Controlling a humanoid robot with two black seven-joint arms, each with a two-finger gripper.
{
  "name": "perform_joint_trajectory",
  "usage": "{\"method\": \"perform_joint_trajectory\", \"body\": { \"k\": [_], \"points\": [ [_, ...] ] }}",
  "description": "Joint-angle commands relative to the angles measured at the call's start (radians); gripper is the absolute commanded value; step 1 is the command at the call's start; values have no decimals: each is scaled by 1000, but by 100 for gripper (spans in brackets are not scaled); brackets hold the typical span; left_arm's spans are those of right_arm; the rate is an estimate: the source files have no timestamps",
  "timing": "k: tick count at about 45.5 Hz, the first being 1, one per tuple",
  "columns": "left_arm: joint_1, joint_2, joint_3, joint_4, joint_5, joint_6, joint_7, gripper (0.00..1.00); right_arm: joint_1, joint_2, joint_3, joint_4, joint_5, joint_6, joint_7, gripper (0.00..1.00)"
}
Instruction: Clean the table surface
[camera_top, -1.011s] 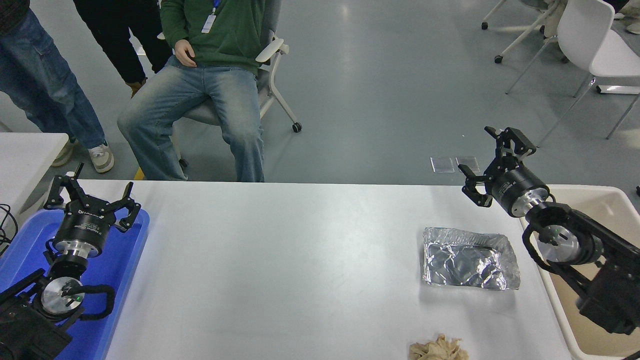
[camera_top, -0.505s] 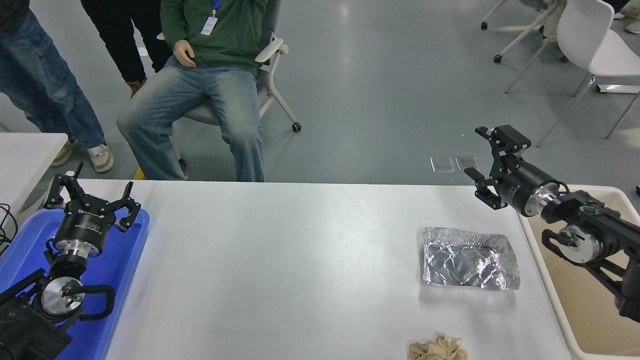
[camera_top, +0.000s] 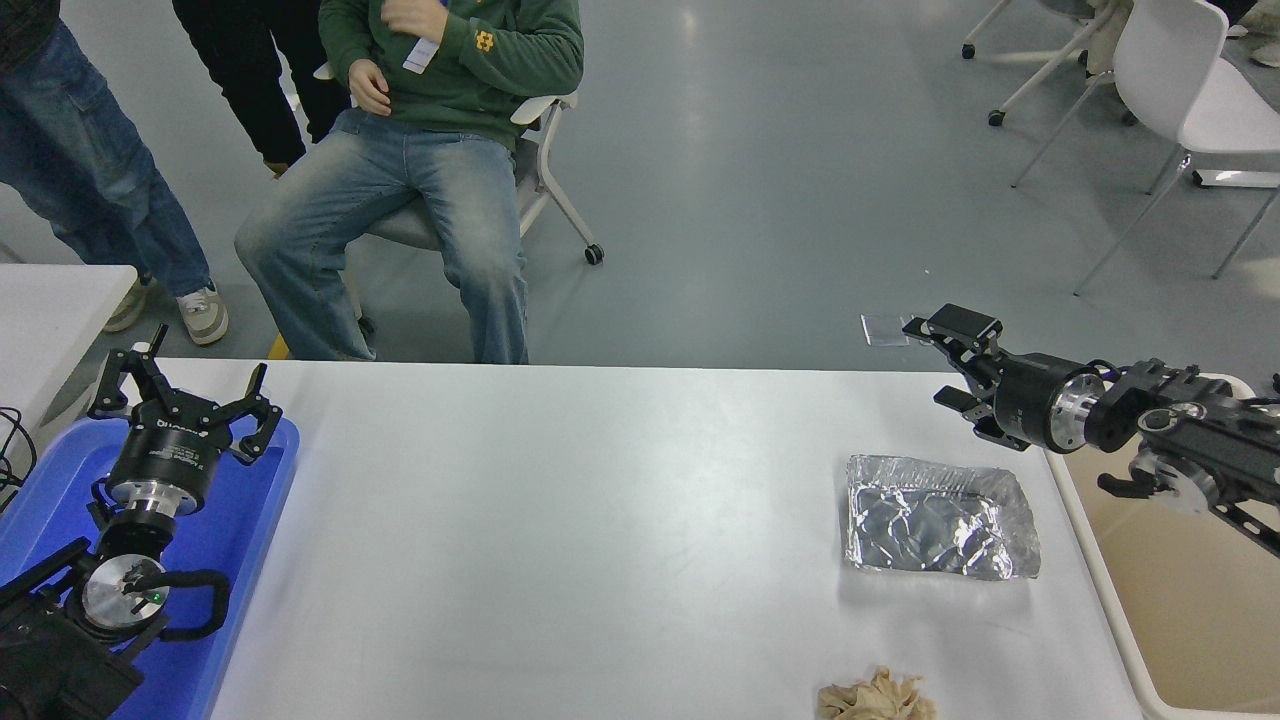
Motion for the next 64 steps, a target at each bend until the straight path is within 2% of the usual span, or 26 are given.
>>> {"method": "perform_joint_trajectory", "body": {
  "k": [1,15,35,53,64],
  "points": [
    [0,0,0,0,0,0,0,100,63,2,-91,-3,-198,-5,-45,99],
    [0,0,0,0,0,0,0,100,86,4,-91,-6,-496,-7,-40,98],
    [0,0,0,0,-1,0,0,100,66,-35,-166,-6,-816,-5,-27,98],
    [0,0,0,0,0,0,0,100,60,-78,-283,-7,-858,-4,-14,99],
    [0,0,0,0,0,0,0,100,2,-87,-298,-35,-840,-4,-16,99]
  ]
}}
